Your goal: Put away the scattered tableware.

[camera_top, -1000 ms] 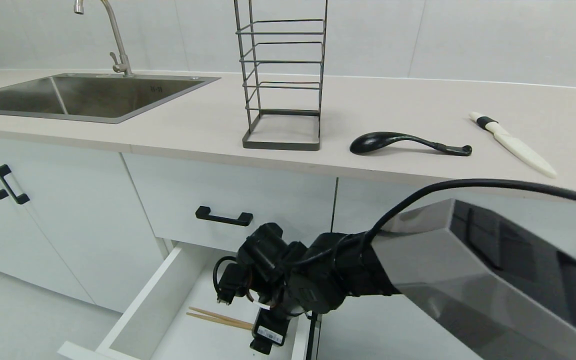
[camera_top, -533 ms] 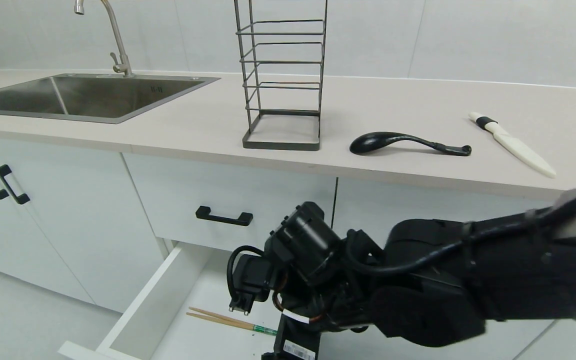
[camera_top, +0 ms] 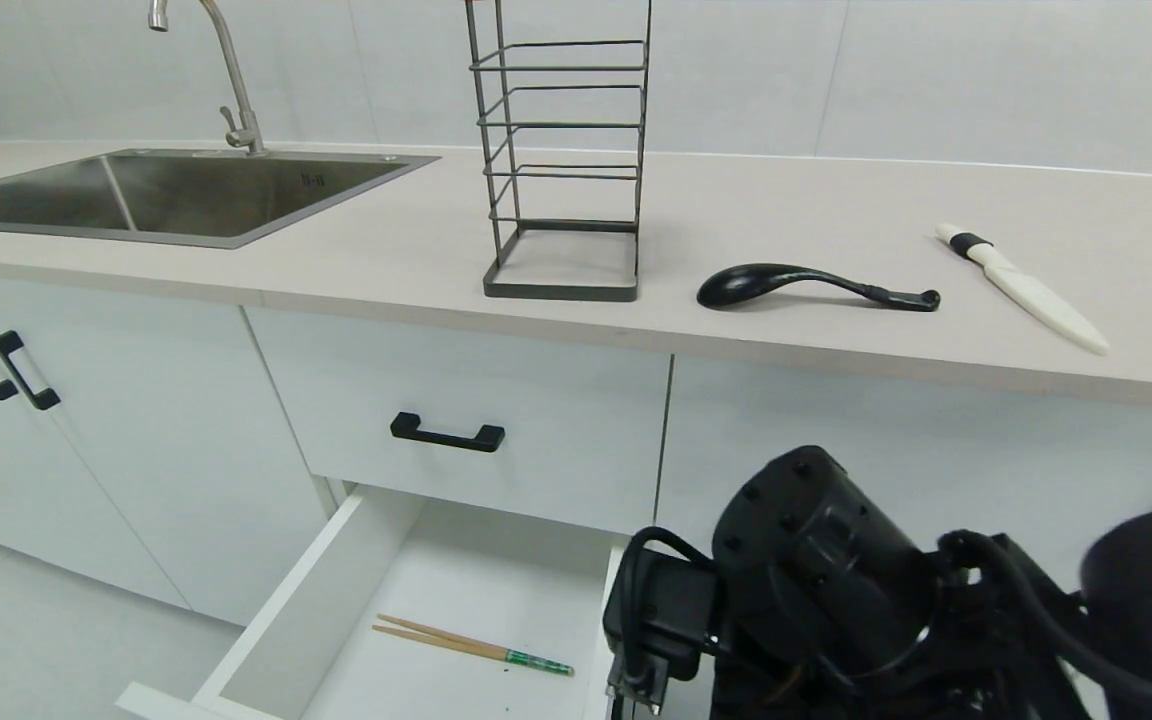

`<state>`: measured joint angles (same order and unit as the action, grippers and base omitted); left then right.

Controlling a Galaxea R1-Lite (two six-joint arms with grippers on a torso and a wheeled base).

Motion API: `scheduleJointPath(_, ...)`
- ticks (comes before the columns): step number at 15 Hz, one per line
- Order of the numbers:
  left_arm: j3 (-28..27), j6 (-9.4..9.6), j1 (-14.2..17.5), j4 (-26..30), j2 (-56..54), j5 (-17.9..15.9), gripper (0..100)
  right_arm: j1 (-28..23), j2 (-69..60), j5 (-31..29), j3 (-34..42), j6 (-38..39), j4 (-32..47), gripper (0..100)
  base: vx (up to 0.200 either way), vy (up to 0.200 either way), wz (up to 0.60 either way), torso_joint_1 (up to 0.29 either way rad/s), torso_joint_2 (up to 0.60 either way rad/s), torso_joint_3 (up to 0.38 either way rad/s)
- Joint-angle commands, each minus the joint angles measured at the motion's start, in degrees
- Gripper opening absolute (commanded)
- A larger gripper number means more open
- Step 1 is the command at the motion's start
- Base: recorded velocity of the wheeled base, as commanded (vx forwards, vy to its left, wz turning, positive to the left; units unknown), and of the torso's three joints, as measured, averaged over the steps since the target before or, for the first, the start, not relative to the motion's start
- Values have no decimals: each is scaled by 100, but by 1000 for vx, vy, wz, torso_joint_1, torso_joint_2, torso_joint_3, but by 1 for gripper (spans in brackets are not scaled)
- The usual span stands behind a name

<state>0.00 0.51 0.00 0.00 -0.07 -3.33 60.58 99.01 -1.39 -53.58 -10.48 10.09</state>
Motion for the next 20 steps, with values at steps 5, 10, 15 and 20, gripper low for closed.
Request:
scheduleJointPath(5,0,2,0,0,7,-1,100,33,-1095,-2,1139,442,-25,100,0,0,0,0,0,0)
scheduleJointPath(10,0,2,0,0,7,-1,100,33,-1200,-2,1877,460,-895,100,0,0,0,0,0,0)
scheduleJointPath(15,0,2,0,0,7,-1,100,25,-1191,7,2229,460,-1440,100,0,0,0,39,-140,-142)
scheduleJointPath(20,0,2,-9,0,7,-1,100,33,-1156,34,2185,460,-1449,100,0,0,0,124,-460,-306)
